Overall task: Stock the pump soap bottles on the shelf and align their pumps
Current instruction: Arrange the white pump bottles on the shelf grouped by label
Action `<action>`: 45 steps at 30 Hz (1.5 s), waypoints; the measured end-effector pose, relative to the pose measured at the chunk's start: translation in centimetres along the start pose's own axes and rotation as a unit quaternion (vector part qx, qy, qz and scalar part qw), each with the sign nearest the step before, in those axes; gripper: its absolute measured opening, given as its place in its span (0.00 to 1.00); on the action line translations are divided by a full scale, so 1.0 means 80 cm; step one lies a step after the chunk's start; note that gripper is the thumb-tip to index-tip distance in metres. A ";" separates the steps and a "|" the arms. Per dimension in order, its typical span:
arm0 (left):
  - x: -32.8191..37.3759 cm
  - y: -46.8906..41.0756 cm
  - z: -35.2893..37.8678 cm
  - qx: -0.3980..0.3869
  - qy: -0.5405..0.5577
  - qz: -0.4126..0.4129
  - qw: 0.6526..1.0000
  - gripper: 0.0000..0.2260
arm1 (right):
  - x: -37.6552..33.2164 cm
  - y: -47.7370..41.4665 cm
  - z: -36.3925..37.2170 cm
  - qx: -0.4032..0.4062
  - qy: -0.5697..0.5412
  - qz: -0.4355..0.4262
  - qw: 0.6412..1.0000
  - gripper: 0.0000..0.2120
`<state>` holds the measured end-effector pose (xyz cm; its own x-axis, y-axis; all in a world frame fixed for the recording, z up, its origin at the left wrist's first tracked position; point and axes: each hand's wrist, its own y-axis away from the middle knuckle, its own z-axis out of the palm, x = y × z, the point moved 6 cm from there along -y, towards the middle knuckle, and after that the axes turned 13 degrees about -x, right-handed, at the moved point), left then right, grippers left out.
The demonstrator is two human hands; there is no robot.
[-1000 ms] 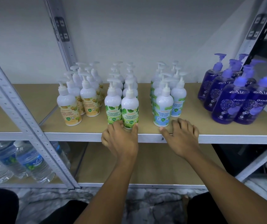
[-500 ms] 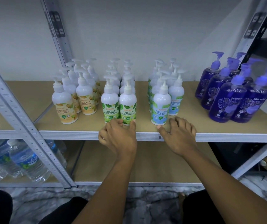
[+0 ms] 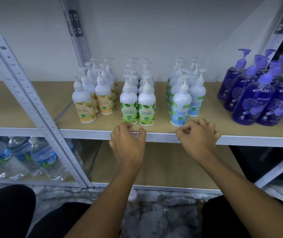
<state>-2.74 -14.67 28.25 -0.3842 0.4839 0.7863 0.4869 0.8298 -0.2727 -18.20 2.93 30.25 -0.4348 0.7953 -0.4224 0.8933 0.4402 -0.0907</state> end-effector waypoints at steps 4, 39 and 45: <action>-0.028 0.012 -0.023 -0.063 0.041 0.029 0.997 0.12 | -0.045 0.055 0.030 -0.066 -0.129 -0.120 0.982 0.11; -0.470 0.151 0.121 -0.376 -0.070 -0.232 0.894 0.36 | 0.035 0.091 0.549 -0.445 -0.110 -0.036 0.888 0.40; -0.477 0.161 0.116 -0.379 -0.058 -0.260 0.886 0.28 | 0.043 0.097 0.498 -0.397 -0.146 -0.011 0.906 0.32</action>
<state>10.94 -19.83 -10.39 -0.7676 0.1527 0.6224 0.5909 0.5445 0.5952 -8.23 -7.53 -7.86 -0.2995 0.6890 -0.6599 0.4702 0.7085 0.5263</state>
